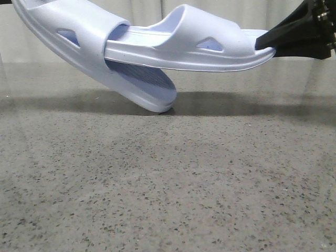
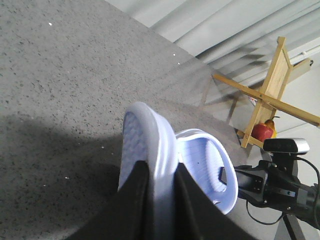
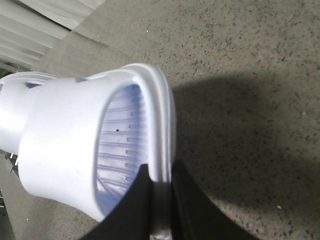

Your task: Insert blue slippers together front up

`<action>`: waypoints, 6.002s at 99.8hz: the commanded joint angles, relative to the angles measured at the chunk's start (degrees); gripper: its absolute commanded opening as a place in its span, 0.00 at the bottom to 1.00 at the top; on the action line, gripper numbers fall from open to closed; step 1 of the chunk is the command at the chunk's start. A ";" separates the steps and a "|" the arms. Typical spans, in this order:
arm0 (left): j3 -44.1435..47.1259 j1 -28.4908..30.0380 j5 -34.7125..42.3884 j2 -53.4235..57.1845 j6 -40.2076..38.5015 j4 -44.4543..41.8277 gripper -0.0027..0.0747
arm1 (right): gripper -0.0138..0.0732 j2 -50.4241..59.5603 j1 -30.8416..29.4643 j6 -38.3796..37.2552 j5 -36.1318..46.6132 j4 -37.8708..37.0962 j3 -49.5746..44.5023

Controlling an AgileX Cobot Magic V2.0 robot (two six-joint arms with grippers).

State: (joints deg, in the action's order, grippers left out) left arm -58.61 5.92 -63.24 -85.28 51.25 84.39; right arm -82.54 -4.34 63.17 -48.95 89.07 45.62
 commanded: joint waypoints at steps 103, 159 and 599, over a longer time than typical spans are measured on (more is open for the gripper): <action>-1.61 -1.51 -2.22 2.14 0.19 2.03 0.05 | 0.35 -10.39 9.43 1.46 -12.51 0.23 16.66; 3.47 -2.93 9.83 2.02 2.94 -2.77 0.05 | 0.37 -8.64 -5.85 1.33 -26.11 -0.26 16.66; 59.34 -3.76 58.41 87.23 -53.50 -78.77 0.05 | 0.07 56.86 22.45 3.85 45.23 -10.17 -32.07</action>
State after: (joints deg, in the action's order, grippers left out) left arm 0.11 1.81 -7.58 0.23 -2.37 6.63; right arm -25.57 17.99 66.13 -4.38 78.33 12.00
